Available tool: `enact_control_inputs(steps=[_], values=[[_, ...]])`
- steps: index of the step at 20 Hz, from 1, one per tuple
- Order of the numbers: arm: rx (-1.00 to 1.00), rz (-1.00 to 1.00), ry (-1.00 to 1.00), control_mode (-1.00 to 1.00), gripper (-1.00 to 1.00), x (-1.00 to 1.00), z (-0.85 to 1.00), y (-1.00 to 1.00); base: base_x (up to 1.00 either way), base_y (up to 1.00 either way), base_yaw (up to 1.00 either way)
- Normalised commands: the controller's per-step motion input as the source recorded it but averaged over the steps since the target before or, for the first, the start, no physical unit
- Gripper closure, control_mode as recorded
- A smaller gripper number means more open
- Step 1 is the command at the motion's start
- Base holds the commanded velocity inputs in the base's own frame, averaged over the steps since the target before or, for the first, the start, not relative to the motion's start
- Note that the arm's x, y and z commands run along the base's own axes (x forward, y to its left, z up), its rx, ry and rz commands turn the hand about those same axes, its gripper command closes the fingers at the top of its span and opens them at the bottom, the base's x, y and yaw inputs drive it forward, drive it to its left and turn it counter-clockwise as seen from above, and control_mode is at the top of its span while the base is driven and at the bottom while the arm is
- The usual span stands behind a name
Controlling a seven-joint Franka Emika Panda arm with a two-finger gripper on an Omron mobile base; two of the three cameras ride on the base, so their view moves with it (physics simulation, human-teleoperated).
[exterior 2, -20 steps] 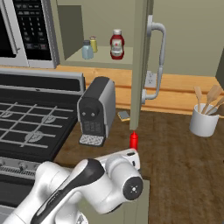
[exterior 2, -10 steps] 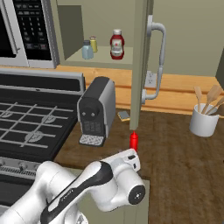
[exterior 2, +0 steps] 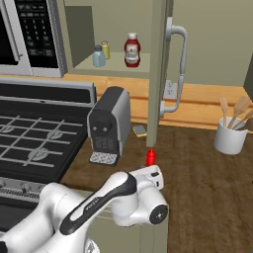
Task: Put the shaker and condiment bottle from the counter next to their counterparts in the cabinet.
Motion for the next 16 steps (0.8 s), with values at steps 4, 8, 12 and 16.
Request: enact_control_inputs(steps=[4, 8, 12, 16], values=[[0.00, 0.00, 0.12, -1.00, -1.00, 0.23, -0.23, 0.00, 0.00, 0.00, 0.00], [0.06, 0.00, 0.05, -1.00, -1.00, 0.25, -0.18, -0.16, 0.00, 0.00, 0.00], [0.10, -0.03, 0.03, -1.00, -1.00, 0.27, -0.15, -0.26, 0.00, 0.00, 0.00], [0.08, 0.00, 0.00, -1.00, -1.00, 0.05, -0.15, -0.26, 0.00, 0.00, 0.00]])
